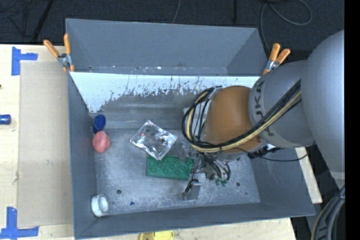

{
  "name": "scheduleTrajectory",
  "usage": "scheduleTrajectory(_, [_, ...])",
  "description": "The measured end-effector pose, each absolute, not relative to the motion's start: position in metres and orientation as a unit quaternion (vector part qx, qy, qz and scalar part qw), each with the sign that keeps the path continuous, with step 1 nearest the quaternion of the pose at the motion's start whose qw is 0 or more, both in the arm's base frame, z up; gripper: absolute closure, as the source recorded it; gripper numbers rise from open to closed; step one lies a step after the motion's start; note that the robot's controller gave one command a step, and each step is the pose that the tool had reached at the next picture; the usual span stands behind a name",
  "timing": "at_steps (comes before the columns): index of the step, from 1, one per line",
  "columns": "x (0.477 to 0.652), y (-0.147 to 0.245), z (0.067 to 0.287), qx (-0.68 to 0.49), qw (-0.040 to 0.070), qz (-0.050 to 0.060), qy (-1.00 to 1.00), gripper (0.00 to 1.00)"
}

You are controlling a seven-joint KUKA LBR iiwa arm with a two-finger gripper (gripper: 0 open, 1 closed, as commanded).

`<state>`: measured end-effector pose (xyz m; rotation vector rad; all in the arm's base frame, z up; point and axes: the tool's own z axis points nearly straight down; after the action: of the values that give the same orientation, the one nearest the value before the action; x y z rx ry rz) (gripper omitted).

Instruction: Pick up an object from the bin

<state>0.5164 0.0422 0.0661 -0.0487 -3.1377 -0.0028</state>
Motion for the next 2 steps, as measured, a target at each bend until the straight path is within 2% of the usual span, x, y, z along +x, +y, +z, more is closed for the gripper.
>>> scheduleTrajectory(1, [0.5096,0.0431,0.1007,-0.037,0.000,0.000,-0.999,0.00])
scheduleTrajectory(2, [0.5142,0.0412,0.0994,-0.065,0.000,0.000,-0.998,0.00])
